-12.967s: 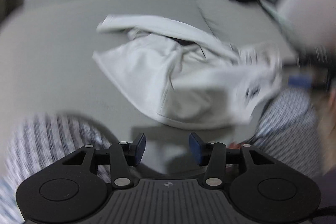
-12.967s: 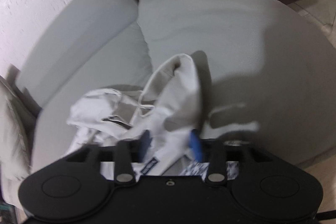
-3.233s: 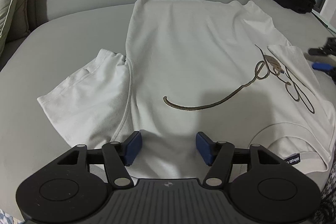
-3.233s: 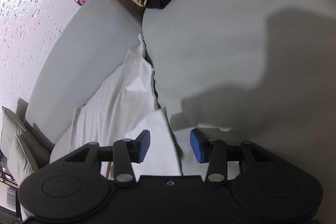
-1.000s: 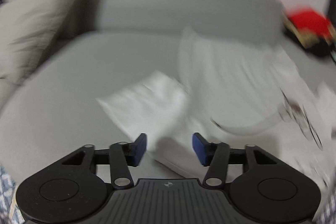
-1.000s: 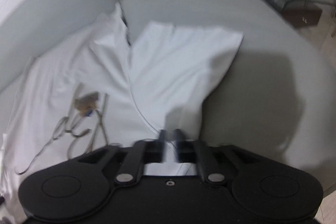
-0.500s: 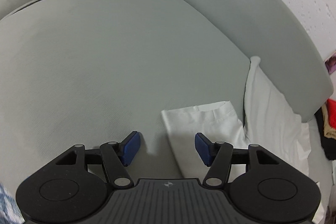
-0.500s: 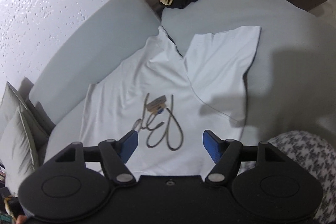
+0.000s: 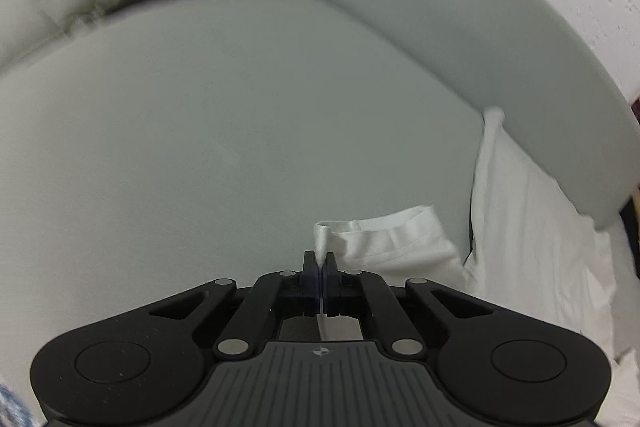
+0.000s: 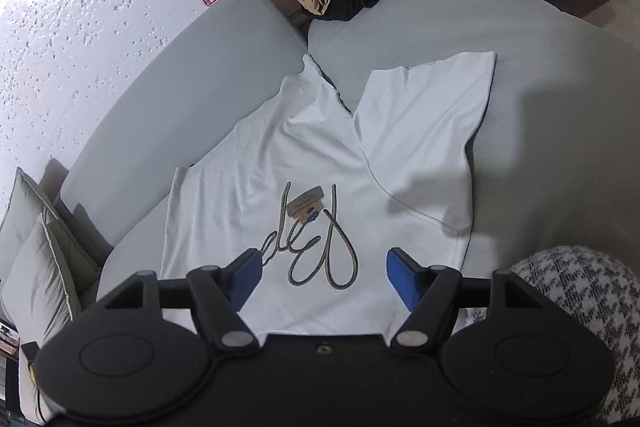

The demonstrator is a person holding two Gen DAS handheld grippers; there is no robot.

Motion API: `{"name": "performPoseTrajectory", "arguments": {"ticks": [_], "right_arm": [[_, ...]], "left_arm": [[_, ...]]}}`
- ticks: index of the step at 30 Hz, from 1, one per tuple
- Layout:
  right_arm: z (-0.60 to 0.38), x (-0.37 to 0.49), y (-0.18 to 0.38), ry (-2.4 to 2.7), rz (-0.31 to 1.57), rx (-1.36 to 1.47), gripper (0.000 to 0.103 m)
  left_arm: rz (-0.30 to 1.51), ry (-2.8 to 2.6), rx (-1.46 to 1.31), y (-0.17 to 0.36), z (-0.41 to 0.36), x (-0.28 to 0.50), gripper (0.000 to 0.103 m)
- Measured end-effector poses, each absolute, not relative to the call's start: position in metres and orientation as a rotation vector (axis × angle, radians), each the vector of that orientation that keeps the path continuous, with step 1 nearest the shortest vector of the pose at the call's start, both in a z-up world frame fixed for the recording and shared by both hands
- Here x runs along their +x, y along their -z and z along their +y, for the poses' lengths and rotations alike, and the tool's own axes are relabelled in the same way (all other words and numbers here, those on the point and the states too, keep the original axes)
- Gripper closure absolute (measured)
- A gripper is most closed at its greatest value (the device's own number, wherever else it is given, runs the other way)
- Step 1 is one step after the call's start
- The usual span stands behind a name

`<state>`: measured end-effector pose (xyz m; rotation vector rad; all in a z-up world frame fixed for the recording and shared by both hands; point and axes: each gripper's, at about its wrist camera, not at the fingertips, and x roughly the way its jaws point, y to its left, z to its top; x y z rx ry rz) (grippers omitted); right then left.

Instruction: Fold clothes

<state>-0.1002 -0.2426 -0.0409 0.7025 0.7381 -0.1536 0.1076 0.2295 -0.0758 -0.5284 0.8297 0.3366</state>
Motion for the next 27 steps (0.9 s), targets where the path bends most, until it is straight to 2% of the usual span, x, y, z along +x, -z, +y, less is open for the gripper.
{"name": "performPoseTrajectory", "arguments": {"ticks": [3, 6, 8, 10, 15, 16, 17, 18, 23, 27], "right_arm": [[-0.242, -0.099, 0.04, 0.149, 0.733, 0.684, 0.035], [-0.241, -0.094, 0.047, 0.149, 0.76, 0.666, 0.035], [-0.242, -0.092, 0.051, 0.148, 0.776, 0.674, 0.035], [-0.245, -0.093, 0.054, 0.146, 0.783, 0.69, 0.035], [-0.263, -0.102, 0.053, 0.158, 0.766, 0.698, 0.034], [-0.264, -0.1, 0.055, 0.148, 0.783, 0.675, 0.053], [-0.264, -0.095, 0.057, 0.129, 0.807, 0.641, 0.082], [-0.26, -0.089, 0.059, 0.111, 0.838, 0.602, 0.089], [-0.22, -0.058, 0.077, 0.006, 0.928, 0.469, 0.089], [-0.192, -0.056, 0.088, -0.033, 1.028, 0.308, 0.089]], "left_arm": [[0.805, -0.409, -0.468, 0.069, 0.223, 0.096, 0.102], [0.907, -0.441, -0.474, 0.084, 0.227, 0.104, 0.101], [0.941, -0.435, -0.48, 0.089, 0.23, 0.109, 0.097], [0.949, -0.438, -0.417, 0.085, 0.226, 0.112, 0.086], [0.879, -0.463, -0.315, 0.055, 0.212, 0.072, 0.081], [0.855, -0.438, -0.309, 0.051, 0.207, 0.065, 0.081], [0.838, -0.398, -0.307, 0.047, 0.199, 0.061, 0.081], [0.827, -0.345, -0.304, 0.045, 0.188, 0.059, 0.081], [0.841, -0.049, -0.211, 0.052, 0.108, 0.062, 0.074], [1.02, 0.005, 0.007, 0.089, 0.058, 0.064, 0.072]]}}
